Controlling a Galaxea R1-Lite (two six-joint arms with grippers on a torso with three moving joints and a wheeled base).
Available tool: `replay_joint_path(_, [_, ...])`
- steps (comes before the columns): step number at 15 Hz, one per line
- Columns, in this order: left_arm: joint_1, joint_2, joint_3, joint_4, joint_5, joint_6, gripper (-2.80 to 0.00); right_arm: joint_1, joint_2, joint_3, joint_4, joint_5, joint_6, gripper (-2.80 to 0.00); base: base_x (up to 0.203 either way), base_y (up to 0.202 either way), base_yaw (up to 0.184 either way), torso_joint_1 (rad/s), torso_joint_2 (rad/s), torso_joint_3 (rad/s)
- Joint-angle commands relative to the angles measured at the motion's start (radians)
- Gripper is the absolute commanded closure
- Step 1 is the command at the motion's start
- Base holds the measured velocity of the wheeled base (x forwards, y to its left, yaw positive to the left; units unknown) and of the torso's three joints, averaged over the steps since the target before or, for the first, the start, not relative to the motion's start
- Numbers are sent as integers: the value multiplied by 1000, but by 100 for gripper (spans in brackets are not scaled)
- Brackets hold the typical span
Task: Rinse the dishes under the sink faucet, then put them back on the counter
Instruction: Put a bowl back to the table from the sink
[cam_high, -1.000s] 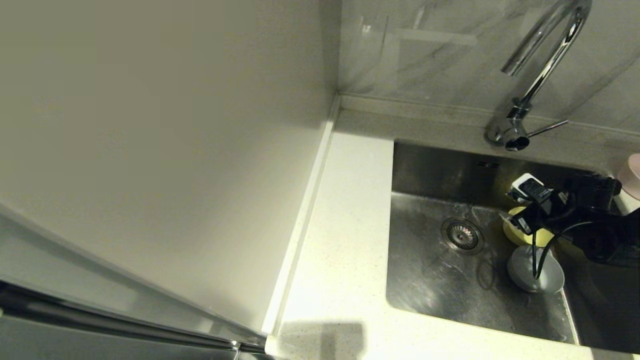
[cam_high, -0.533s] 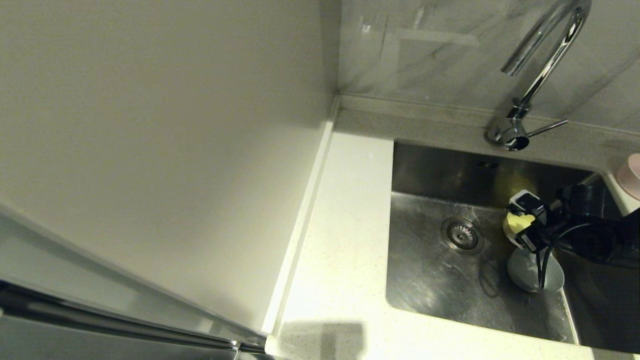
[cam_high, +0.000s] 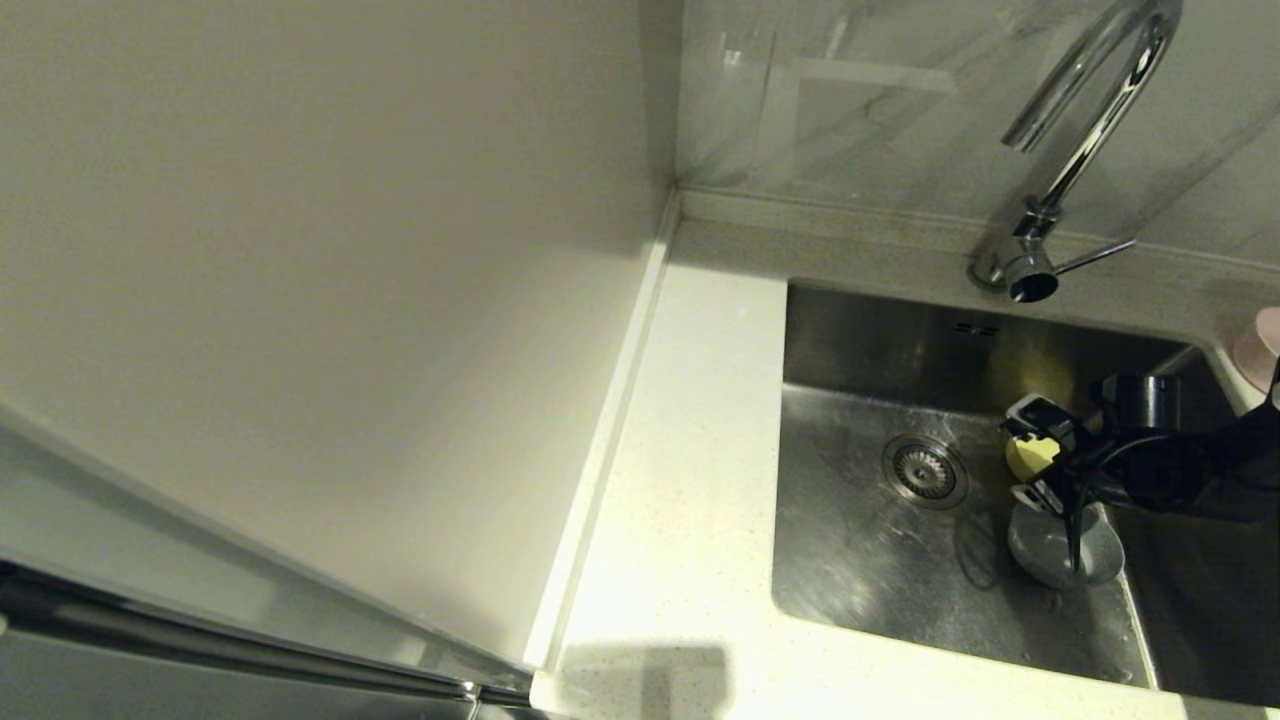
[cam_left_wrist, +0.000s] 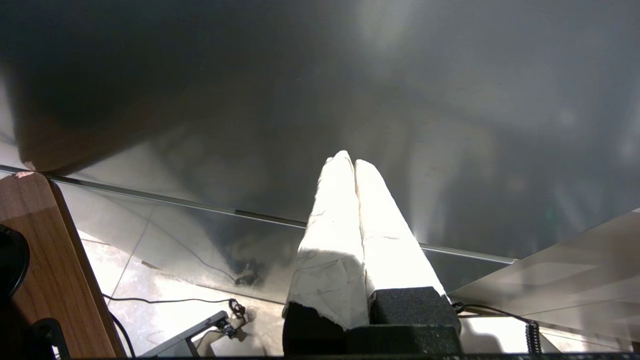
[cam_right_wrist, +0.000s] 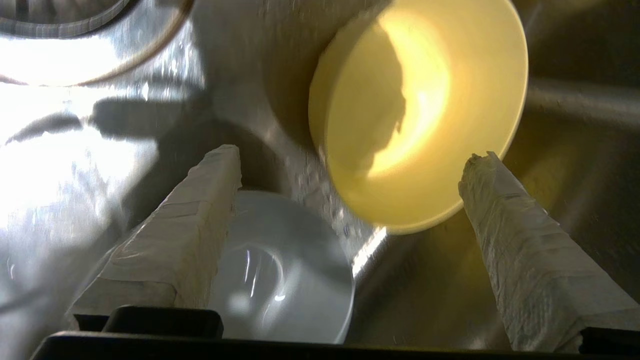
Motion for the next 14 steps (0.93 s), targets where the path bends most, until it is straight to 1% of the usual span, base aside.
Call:
replay_joint_path(1, [0,0,3,0,0,0,0,10,45,-42,-2,0,31,-280,0,0,0,0,0,0])
replay_joint_path(3, [0,0,3,0,0,0,0,17,77,-83,-3,-1,57,-280,0,0,0,0,0,0])
replay_joint_path(8, [0,0,3,0,0,0,0,17,142,-156,-8,-2,63,-280,0,0,0,0,0,0])
replay_joint_path(11, [0,0,3,0,0,0,0,17,145,-173,-9,-3,65,-280,0,0,0,0,0,0])
replay_joint_path(12, [0,0,3,0,0,0,0,17,145,-175,-7,-3,67,0,0,0,0,0,0,0])
replay_joint_path(14, [0,0,3,0,0,0,0,16,144,-178,-7,-3,72,0,0,0,0,0,0,0])
